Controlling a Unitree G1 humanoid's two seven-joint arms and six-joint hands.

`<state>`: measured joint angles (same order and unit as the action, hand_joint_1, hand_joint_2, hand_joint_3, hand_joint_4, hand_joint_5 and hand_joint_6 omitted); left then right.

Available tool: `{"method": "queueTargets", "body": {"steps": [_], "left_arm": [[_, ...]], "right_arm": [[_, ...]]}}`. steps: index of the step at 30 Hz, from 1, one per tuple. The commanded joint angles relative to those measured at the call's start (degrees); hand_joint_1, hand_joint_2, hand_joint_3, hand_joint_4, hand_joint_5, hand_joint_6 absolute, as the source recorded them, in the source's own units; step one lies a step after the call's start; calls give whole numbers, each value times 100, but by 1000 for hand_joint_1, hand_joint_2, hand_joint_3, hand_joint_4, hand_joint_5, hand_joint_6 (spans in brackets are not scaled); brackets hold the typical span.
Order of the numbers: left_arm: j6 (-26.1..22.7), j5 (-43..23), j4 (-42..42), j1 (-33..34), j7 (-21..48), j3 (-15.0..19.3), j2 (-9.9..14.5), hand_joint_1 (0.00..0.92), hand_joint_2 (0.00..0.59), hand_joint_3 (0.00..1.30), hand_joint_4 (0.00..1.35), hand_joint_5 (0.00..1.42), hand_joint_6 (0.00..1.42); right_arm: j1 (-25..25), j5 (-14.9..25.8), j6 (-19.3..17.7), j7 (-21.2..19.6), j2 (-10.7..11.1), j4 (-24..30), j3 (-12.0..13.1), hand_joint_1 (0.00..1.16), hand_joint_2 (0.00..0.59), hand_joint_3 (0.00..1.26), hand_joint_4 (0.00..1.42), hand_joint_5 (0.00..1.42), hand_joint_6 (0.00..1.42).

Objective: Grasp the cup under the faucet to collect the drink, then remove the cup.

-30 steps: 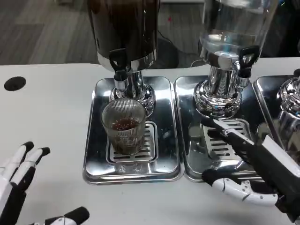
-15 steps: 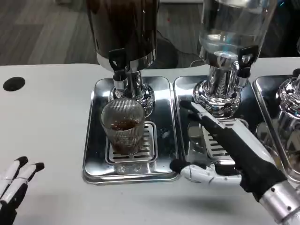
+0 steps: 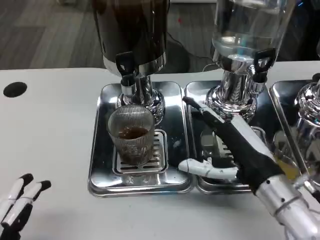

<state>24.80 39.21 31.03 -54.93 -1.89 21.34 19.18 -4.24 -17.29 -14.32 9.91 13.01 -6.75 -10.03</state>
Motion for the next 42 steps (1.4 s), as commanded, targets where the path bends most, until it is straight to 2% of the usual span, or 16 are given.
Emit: {"method": "queueTargets", "body": {"steps": [1, 11, 21, 30, 42], "left_arm": [[131, 139, 98, -213, -6, 13, -70, 0, 36, 145, 6, 113, 428], [203, 70, 194, -284, 22, 167, -138, 0, 40, 152, 8, 114, 434], [143, 8, 119, -196, 268, 313, -5, 0, 41, 159, 9, 115, 438], [129, 46, 69, -175, 380, 251, -4, 0, 42, 165, 10, 115, 439], [129, 45, -40, -204, 413, 209, -8, 0, 47, 174, 20, 115, 441]], "right_arm": [[-313, -94, 61, -216, -166, -269, -86, 630, 102, 75, 41, 83, 28], [-799, -177, 43, -534, -479, -1112, -269, 638, 96, 81, 44, 83, 26], [-948, -317, 18, -864, -688, -1530, -433, 649, 81, 78, 44, 73, 8], [-1104, -345, 32, -1091, -900, -1757, -534, 653, 79, 81, 54, 82, 8], [-1191, -366, 68, -1167, -1112, -1796, -659, 654, 79, 88, 64, 93, 8]]}}
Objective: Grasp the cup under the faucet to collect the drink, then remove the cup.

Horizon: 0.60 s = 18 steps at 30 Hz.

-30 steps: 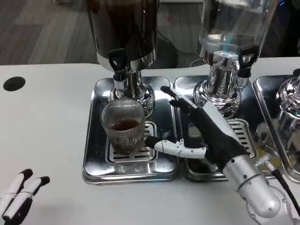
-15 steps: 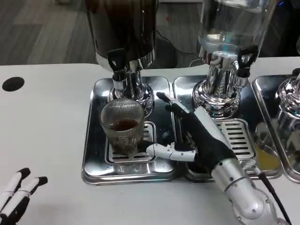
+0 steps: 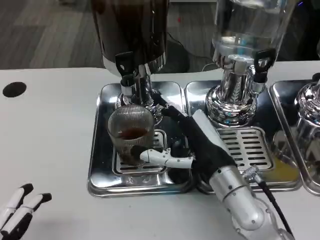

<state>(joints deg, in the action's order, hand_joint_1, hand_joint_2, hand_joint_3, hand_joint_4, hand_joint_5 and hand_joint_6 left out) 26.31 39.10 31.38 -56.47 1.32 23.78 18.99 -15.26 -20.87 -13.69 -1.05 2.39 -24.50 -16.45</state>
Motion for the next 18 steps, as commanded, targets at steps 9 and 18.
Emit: {"method": "queueTargets", "body": {"steps": [9, 18], "left_arm": [[-1, -15, -120, -99, 131, 6, 26, 0, 48, 180, 21, 119, 442], [47, -107, -146, -228, 129, 82, 45, 0, 48, 194, 31, 126, 443]], "right_arm": [[-82, -42, 43, -194, -189, -56, -96, 654, 75, 89, 65, 87, 0], [-141, -54, 46, -303, -348, -187, -156, 662, 64, 97, 76, 83, 0]]}}
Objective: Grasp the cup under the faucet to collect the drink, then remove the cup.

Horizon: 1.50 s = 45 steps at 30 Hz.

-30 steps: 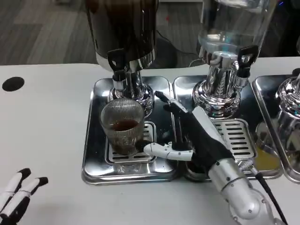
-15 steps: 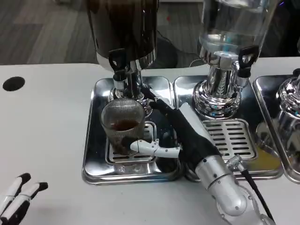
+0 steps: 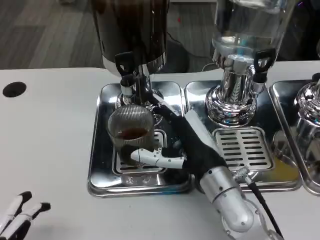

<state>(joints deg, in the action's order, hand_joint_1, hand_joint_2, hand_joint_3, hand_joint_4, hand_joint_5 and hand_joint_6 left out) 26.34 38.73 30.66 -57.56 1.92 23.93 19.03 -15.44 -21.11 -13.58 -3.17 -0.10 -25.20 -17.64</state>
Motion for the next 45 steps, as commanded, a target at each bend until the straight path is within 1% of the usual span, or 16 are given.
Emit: {"method": "queueTargets", "body": {"steps": [1, 9, 19, 26, 37, 45], "left_arm": [[48, -76, -82, -129, 68, 68, 43, 0, 48, 196, 31, 126, 443], [86, -125, -160, -193, 55, 93, 60, 0, 50, 207, 38, 128, 444], [106, -185, -187, -288, 58, 145, 70, 0, 52, 226, 42, 129, 445], [88, -220, -180, -313, 101, 181, 109, 0, 53, 231, 48, 138, 445], [61, -261, -117, -302, 254, 258, 119, 0, 53, 245, 62, 153, 445], [31, -259, -118, -238, 352, 243, 120, 0, 54, 258, 75, 164, 448]], "right_arm": [[-134, -20, 29, -93, -114, -144, -39, 662, 64, 97, 76, 83, 0], [-238, 37, -69, -120, -243, -384, -68, 664, 63, 98, 76, 94, 8], [-330, 91, -106, -175, -324, -578, -41, 686, 60, 90, 99, 127, 56], [-441, 189, -156, -168, -333, -780, 9, 695, 71, 68, 88, 132, 62], [-509, 217, -148, -185, -324, -909, 75, 697, 72, 68, 91, 132, 64], [-471, 240, -169, -158, -302, -893, 97, 692, 71, 122, 143, 157, 82]]}}
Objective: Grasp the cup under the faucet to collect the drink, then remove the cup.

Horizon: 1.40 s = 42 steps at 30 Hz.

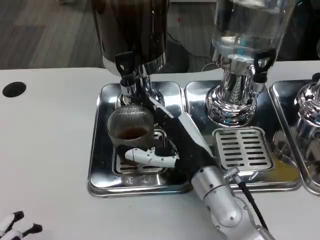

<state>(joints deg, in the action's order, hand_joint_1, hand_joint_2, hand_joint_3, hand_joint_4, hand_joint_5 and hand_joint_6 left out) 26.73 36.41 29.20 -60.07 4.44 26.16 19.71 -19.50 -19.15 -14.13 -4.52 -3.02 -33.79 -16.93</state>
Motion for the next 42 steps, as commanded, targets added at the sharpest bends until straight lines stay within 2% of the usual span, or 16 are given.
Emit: {"method": "queueTargets", "body": {"steps": [1, 16, 42], "left_arm": [[-10, -27, 24, 17, 107, 17, 52, 0, 54, 259, 75, 164, 450], [-10, -49, -12, -29, 125, 34, 19, 0, 53, 277, 85, 165, 450], [-70, -114, -41, -30, 229, 108, 25, 0, 73, 282, 86, 165, 460]], "right_arm": [[-64, 51, -111, -16, -7, -33, 26, 694, 71, 125, 144, 157, 82], [-67, 196, -215, 131, -49, -165, 17, 692, 71, 152, 154, 180, 99], [-19, 167, -281, -96, -126, -201, 62, 701, 71, 221, 277, 234, 103]]}}
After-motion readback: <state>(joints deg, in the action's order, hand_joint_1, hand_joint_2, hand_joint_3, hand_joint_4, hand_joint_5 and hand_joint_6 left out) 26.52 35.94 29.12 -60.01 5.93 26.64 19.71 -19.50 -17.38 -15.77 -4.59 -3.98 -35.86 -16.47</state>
